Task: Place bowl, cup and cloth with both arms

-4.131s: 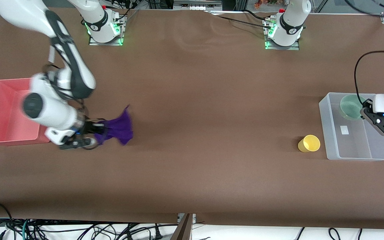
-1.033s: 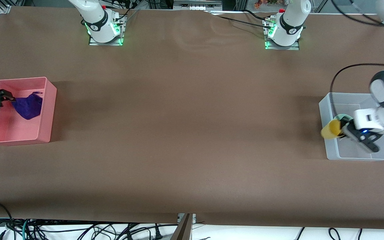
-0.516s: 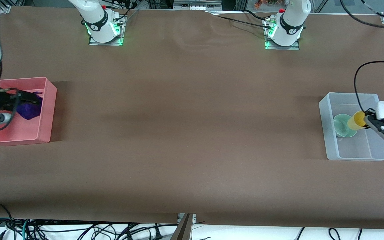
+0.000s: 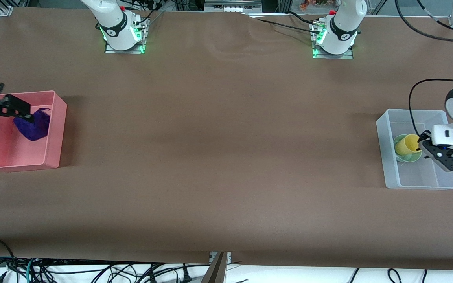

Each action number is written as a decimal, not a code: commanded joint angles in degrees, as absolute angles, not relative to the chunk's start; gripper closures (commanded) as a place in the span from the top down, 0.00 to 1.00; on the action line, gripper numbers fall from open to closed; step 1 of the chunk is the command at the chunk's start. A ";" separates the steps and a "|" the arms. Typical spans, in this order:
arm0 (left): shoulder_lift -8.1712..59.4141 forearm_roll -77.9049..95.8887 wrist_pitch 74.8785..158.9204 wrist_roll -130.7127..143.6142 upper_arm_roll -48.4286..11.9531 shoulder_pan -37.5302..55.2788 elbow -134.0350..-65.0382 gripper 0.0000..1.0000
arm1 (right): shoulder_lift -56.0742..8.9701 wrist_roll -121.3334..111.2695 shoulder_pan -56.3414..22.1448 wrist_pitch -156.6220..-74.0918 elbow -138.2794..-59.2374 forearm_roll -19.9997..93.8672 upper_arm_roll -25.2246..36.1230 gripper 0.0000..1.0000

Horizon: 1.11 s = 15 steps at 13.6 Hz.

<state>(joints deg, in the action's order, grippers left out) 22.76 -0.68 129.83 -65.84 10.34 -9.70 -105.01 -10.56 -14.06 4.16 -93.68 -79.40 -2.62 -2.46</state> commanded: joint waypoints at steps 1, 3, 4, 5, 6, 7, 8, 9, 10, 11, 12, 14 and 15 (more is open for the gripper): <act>13.03 6.12 122.12 -55.35 10.20 -8.36 -106.17 1.00 | -8.53 -13.37 4.04 -91.08 -80.24 -7.64 -2.99 1.00; 8.98 8.17 114.21 -40.76 10.02 -7.21 -106.17 1.00 | -8.26 -9.34 3.96 -87.29 -80.24 -6.51 -3.08 1.00; 6.96 8.00 110.43 -35.21 10.02 -5.47 -106.08 1.00 | -8.00 -5.92 3.96 -85.71 -80.24 -5.02 -3.60 1.00; 4.94 7.48 107.52 -28.98 9.93 -3.36 -106.00 1.00 | -8.00 -3.80 3.96 -84.82 -80.16 -4.05 -4.30 1.00; 3.53 5.82 104.27 -21.35 9.15 -2.38 -105.65 1.00 | -8.00 -2.91 3.96 -84.12 -80.16 -3.87 -4.74 1.00; 2.73 3.89 100.76 -13.35 5.75 -2.90 -104.17 1.00 | -8.00 -2.64 4.04 -83.50 -80.07 -3.08 -4.75 1.00; 2.38 1.87 96.72 -7.01 0.49 -4.55 -101.80 1.00 | -8.00 -2.03 4.13 -82.80 -80.07 -0.99 -4.66 1.00; 1.68 0.54 93.11 -1.98 -4.95 -7.44 -98.99 1.00 | -8.00 -0.63 4.22 -82.44 -79.98 0.25 -4.48 1.00; 0.45 -0.08 91.34 1.55 -7.45 -7.73 -97.57 1.00 | -8.00 -0.35 4.22 -82.01 -79.98 -0.08 -4.48 1.00; -0.87 -0.09 90.88 3.15 -8.17 -7.56 -96.51 1.00 | -8.00 -0.35 4.22 -81.13 -79.89 -0.09 -4.48 1.00; -1.05 0.70 89.92 3.08 -8.17 -6.78 -94.42 1.00 | -8.00 -0.35 4.31 -80.34 -79.81 -0.09 -4.48 1.00; 0.78 0.79 83.79 2.99 -7.82 -5.02 -89.14 1.00 | -8.26 -0.79 4.22 -80.16 -79.72 -1.05 -4.22 1.00; 0.96 0.79 82.54 2.99 -7.74 -4.84 -88.60 1.00 | -8.61 -0.88 4.22 -79.90 -79.54 -1.14 -4.04 1.00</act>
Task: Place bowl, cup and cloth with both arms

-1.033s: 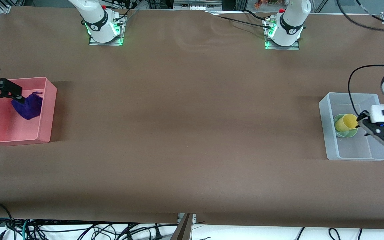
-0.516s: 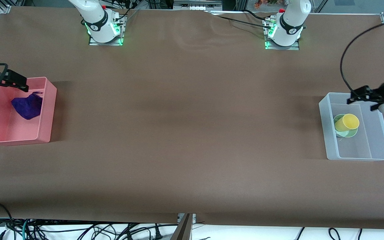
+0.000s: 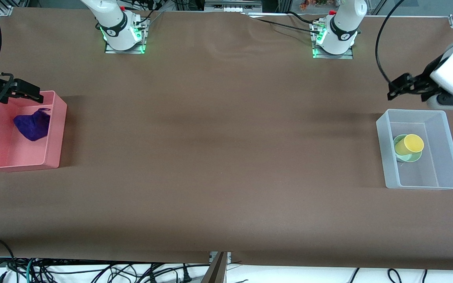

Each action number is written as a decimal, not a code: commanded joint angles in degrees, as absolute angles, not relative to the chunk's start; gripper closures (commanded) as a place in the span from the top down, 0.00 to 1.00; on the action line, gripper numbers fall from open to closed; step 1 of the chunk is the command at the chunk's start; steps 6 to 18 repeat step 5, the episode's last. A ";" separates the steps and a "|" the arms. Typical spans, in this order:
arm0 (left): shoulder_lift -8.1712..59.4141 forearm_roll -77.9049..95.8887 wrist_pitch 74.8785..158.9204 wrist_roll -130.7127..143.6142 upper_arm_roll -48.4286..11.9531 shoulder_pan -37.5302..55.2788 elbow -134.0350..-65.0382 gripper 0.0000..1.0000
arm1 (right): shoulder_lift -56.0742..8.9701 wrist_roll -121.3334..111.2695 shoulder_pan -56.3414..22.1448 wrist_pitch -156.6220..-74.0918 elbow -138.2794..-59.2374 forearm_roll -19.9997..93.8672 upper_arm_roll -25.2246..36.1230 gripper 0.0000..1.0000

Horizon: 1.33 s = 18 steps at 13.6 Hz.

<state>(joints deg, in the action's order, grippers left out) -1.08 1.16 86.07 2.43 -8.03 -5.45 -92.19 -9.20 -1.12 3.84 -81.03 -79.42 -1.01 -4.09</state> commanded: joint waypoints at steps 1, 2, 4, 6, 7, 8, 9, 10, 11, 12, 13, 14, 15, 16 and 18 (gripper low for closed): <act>0.88 0.79 82.36 2.99 -7.65 -4.31 -88.59 1.00 | -9.40 -0.97 4.39 -79.28 -78.24 -1.06 -4.04 1.00; 0.79 0.79 82.27 2.99 -6.78 -3.61 -88.59 1.00 | -10.62 -0.97 4.39 -78.15 -76.31 -1.14 -4.04 1.00; 0.79 0.79 82.27 2.90 -6.50 -3.52 -88.59 1.00 | -12.04 -0.97 4.48 -76.82 -73.84 -1.14 -4.04 1.00; 0.79 0.88 82.35 2.90 -6.50 -3.60 -88.59 1.00 | -12.13 -0.97 4.40 -76.99 -73.83 -1.14 -4.04 1.00; 0.79 0.88 82.35 2.90 -6.50 -3.60 -88.59 1.00 | -12.13 -0.97 4.40 -76.99 -73.83 -1.14 -4.04 1.00; 0.79 0.88 82.35 2.90 -6.50 -3.60 -88.59 1.00 | -12.13 -0.97 4.40 -76.99 -73.83 -1.14 -4.04 1.00; 0.79 0.88 82.35 2.90 -6.50 -3.60 -88.59 1.00 | -12.13 -0.97 4.40 -76.99 -73.83 -1.14 -4.04 1.00; 0.79 0.88 82.35 2.90 -6.50 -3.60 -88.59 1.00 | -12.13 -0.97 4.40 -76.99 -73.83 -1.14 -4.04 1.00; 0.79 0.88 82.35 2.90 -6.50 -3.60 -88.59 1.00 | -12.13 -0.97 4.40 -76.99 -73.83 -1.14 -4.04 1.00; 0.79 0.88 82.35 2.90 -6.50 -3.60 -88.59 1.00 | -12.13 -0.97 4.40 -76.99 -73.83 -1.14 -4.04 1.00; 0.79 0.88 82.35 2.90 -6.50 -3.60 -88.59 1.00 | -12.13 -0.97 4.40 -76.99 -73.83 -1.14 -4.04 1.00; 0.79 0.88 82.35 2.90 -6.50 -3.60 -88.59 1.00 | -12.13 -0.97 4.40 -76.99 -73.83 -1.14 -4.04 1.00; 0.79 0.88 82.35 2.90 -6.50 -3.60 -88.59 1.00 | -12.13 -0.97 4.40 -76.99 -73.83 -1.14 -4.04 1.00; 0.79 0.88 82.35 2.90 -6.50 -3.60 -88.59 1.00 | -12.13 -0.97 4.40 -76.99 -73.83 -1.14 -4.04 1.00; 0.79 0.88 82.35 2.90 -6.50 -3.60 -88.59 1.00 | -12.13 -0.97 4.40 -76.99 -73.83 -1.14 -4.04 1.00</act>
